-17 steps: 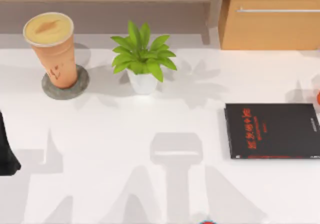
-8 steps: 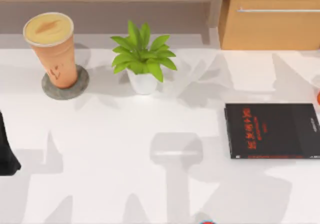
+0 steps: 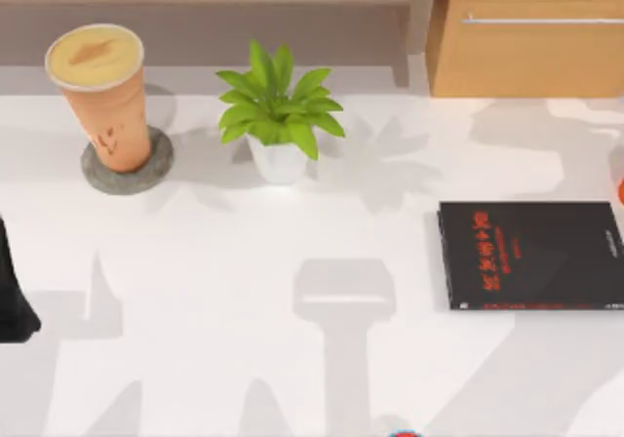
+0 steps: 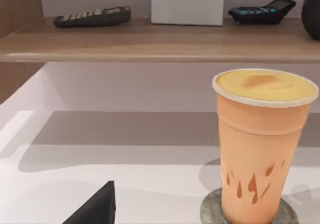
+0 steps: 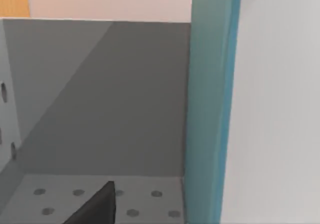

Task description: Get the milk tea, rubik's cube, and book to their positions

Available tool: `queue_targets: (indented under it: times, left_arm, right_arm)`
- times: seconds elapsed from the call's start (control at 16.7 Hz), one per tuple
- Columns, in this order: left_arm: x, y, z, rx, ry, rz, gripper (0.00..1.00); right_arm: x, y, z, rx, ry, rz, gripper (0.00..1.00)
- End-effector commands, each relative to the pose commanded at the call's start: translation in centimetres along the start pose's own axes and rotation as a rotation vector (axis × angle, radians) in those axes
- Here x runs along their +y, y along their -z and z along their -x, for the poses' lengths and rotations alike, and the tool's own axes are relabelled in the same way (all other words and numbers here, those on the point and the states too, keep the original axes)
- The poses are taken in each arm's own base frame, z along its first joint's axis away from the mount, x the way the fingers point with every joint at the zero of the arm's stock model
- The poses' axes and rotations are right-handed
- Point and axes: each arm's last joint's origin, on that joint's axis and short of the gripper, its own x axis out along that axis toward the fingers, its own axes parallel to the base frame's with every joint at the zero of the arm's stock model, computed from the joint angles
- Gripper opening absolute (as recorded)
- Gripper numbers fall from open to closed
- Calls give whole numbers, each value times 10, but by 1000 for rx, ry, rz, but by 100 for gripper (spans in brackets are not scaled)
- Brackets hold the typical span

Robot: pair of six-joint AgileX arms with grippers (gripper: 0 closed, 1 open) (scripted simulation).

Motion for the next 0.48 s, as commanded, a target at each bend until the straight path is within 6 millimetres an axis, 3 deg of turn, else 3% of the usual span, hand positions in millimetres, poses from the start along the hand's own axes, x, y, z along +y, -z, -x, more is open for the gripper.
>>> queue_targets:
  times: [0.3,0.48]
  left_arm:
    - [0,0,0,0,0,0,100]
    - [0,0,0,0,0,0,100]
  right_arm:
    - [2,0,-1,3,-2,-1,100]
    - [1,0,-11,0,0,0,100]
